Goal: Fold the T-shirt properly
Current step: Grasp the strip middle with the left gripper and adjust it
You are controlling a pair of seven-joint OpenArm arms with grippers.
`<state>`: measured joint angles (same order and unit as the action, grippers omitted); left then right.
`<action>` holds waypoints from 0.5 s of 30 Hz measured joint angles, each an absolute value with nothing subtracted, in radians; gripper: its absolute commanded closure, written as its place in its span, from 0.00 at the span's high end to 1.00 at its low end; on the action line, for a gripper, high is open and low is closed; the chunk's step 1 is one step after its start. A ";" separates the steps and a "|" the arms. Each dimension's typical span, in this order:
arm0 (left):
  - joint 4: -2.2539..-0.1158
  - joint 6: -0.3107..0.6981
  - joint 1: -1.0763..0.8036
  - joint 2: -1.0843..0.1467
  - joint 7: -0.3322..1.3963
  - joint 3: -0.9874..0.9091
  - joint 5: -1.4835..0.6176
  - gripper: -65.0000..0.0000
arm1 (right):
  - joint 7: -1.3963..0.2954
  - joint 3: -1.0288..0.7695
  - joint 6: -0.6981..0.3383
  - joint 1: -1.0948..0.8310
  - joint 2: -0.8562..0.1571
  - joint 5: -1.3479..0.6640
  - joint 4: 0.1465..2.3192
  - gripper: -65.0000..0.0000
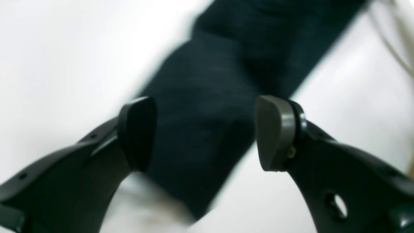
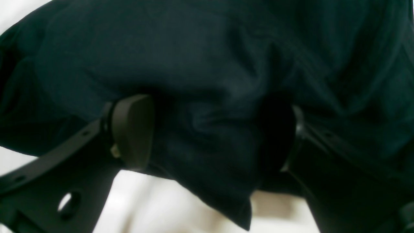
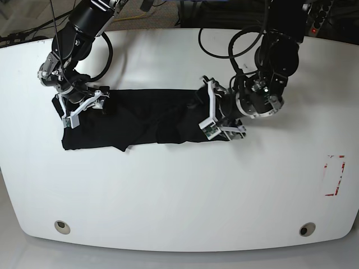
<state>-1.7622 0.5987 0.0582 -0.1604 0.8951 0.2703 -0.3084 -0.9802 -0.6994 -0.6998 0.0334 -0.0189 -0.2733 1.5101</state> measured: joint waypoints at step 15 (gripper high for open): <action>-1.652 0.599 0.152 -0.123 0.821 0.466 -0.320 0.56 | -0.980 -0.700 -0.700 0.034 -0.019 -0.270 1.510 0.77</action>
<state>-1.6516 0.5991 0.1520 -0.1234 0.8211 0.4664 -0.3202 -0.9798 -0.7002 -0.6998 0.0338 -0.0189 -0.2703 1.5101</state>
